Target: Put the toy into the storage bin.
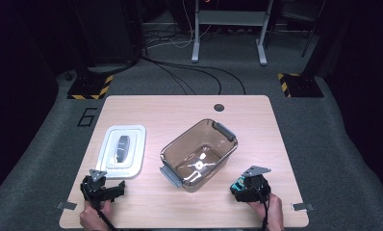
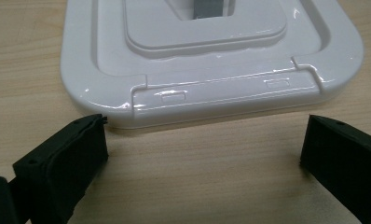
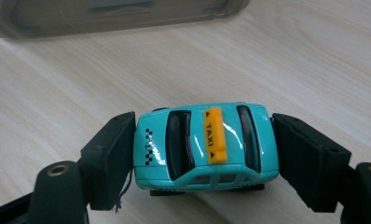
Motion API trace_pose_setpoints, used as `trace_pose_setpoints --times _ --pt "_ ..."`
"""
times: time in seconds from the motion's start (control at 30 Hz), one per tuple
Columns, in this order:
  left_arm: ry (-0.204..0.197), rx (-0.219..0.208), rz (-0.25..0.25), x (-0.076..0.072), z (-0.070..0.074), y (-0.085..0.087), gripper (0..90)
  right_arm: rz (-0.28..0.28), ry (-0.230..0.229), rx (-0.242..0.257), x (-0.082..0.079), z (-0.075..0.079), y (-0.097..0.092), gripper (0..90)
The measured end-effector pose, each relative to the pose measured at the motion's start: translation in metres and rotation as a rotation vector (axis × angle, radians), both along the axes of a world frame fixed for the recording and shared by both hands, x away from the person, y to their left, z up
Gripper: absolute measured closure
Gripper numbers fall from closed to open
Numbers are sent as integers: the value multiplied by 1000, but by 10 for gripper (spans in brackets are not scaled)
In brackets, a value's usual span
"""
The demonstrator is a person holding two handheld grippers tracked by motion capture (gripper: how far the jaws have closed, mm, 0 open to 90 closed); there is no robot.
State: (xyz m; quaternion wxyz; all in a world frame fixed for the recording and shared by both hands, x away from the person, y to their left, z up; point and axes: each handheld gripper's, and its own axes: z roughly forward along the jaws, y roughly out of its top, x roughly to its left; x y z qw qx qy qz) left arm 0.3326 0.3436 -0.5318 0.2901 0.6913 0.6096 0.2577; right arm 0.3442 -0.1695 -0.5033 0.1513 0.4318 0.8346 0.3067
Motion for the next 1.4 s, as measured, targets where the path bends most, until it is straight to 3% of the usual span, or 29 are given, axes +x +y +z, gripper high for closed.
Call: trace_pose_setpoints --times 1.4 --pt "2 -1 -1 0 0 0 0 -99 -22 -8 30 20 -18 238"
